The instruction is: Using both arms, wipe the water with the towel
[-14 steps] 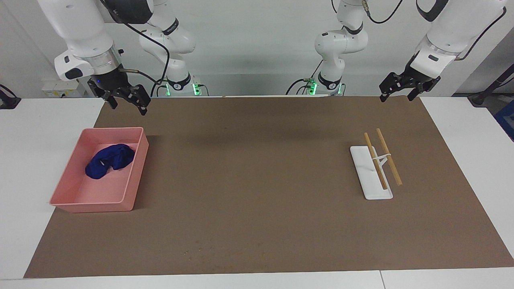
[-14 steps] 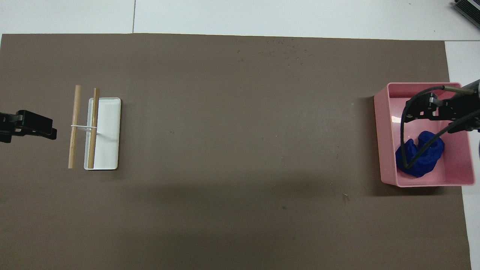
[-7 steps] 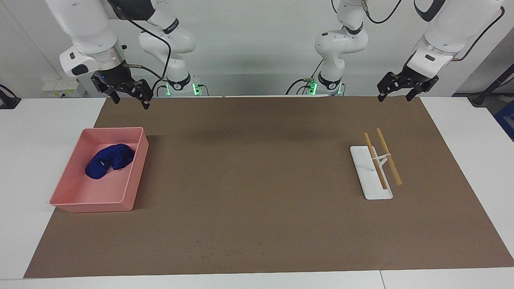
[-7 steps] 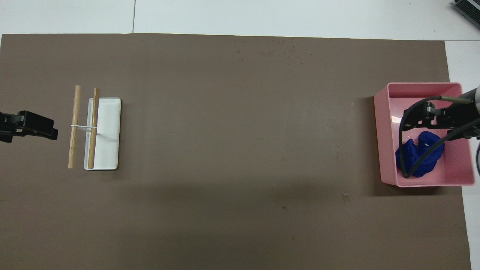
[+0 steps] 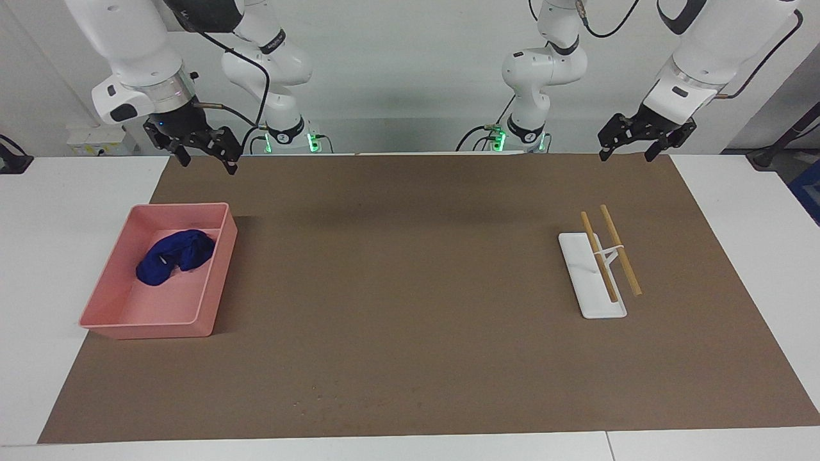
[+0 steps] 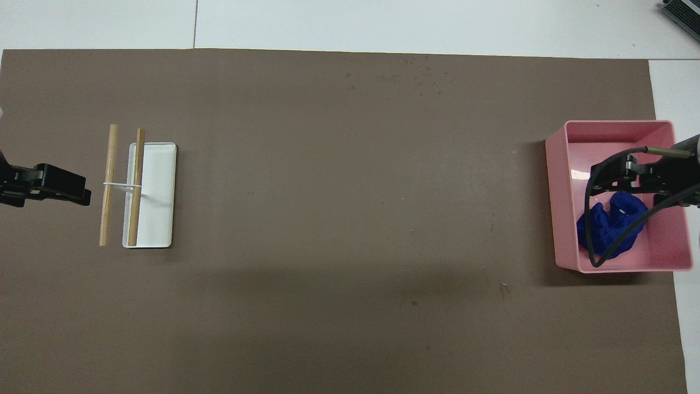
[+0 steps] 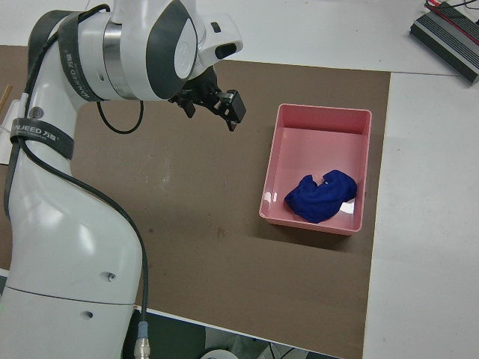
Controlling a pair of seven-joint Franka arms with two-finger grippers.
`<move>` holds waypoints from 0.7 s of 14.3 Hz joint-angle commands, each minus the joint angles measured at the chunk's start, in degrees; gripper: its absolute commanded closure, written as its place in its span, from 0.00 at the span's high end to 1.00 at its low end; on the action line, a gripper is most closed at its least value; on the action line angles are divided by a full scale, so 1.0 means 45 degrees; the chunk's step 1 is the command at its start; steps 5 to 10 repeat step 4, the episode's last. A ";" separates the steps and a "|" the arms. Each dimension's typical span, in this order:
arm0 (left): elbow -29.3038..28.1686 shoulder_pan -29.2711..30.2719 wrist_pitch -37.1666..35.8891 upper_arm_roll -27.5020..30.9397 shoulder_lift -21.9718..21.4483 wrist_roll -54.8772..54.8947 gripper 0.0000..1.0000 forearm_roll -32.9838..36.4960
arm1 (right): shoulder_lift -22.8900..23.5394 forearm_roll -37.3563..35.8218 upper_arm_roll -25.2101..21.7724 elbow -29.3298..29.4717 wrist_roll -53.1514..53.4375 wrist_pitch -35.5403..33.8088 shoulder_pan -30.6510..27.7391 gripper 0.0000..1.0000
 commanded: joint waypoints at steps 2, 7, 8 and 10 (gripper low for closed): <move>-0.0129 -0.0113 -0.0213 0.0119 -0.0236 0.0268 1.00 -0.0169 | -0.0249 0.0245 -0.0020 -0.0400 -0.0667 0.0293 -0.0105 1.00; -0.0129 -0.0113 -0.0232 0.0119 -0.0236 0.0268 1.00 -0.0150 | -0.0269 0.0244 -0.0040 -0.0420 -0.0669 0.0312 -0.0085 1.00; -0.0129 -0.0113 -0.0232 0.0119 -0.0236 0.0268 1.00 -0.0150 | -0.0269 0.0244 -0.0040 -0.0420 -0.0669 0.0312 -0.0085 1.00; -0.0129 -0.0113 -0.0232 0.0119 -0.0236 0.0268 1.00 -0.0150 | -0.0269 0.0244 -0.0040 -0.0420 -0.0669 0.0312 -0.0085 1.00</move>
